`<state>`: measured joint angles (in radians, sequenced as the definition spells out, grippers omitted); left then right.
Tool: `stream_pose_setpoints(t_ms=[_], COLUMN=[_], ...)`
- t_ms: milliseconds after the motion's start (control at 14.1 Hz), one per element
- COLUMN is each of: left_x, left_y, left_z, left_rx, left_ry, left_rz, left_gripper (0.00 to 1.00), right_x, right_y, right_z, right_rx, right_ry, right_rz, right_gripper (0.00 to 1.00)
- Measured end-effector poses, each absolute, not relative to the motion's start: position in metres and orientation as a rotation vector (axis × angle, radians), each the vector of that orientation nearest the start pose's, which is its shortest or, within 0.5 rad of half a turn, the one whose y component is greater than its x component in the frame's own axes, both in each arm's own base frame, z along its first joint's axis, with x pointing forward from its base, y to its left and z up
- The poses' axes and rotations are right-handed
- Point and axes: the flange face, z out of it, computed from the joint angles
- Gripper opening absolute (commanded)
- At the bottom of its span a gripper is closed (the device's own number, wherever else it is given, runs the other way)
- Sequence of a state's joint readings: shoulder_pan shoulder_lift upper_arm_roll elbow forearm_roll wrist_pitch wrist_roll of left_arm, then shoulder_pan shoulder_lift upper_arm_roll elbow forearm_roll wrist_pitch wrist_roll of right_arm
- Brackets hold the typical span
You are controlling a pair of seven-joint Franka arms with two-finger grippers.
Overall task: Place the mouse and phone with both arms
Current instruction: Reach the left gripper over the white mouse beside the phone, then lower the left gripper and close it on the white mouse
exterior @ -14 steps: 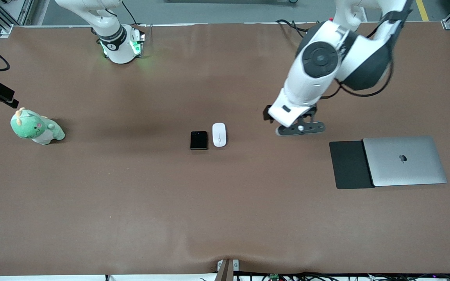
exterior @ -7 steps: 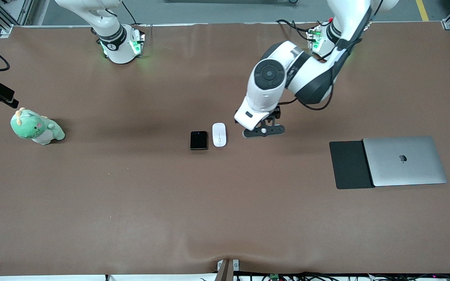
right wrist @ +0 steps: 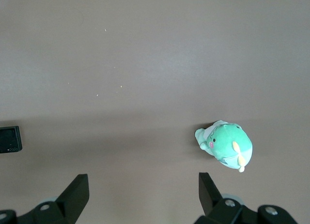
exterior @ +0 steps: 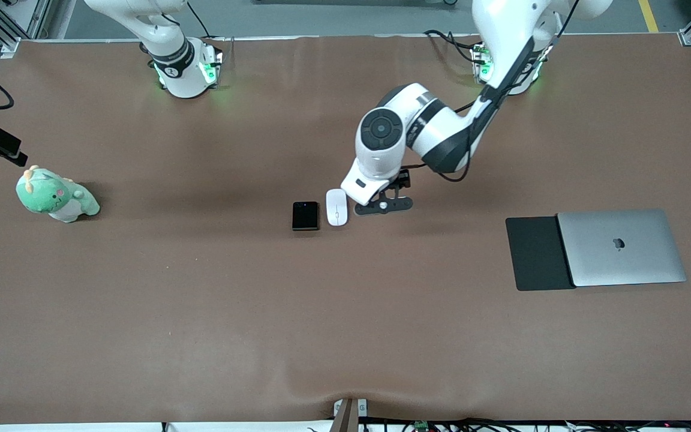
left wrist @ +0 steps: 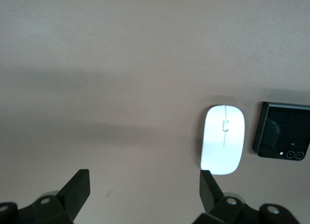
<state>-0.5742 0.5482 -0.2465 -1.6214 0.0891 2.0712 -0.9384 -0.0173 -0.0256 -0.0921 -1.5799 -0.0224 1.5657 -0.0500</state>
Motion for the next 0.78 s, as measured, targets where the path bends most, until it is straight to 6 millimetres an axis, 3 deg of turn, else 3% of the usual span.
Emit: stream_pose_setpoints(t_ms=[284,780], left_x=[0.464,0.479], left_y=[-0.5,-0.525], left_z=[0.27,0.245], left_rx=[-3.086,-3.143], left_ry=[-0.169,-0.232], left_rz=[0.087,0.049], left_gripper=[1.0,1.0], right_x=[0.543,0.543], right_y=[-0.063,-0.063], right_z=[0.634,0.634], right_rx=[-3.161,-3.161], right_ry=[0.095,0.096], right_rz=[-0.015,-0.015], right_gripper=[1.0,1.0])
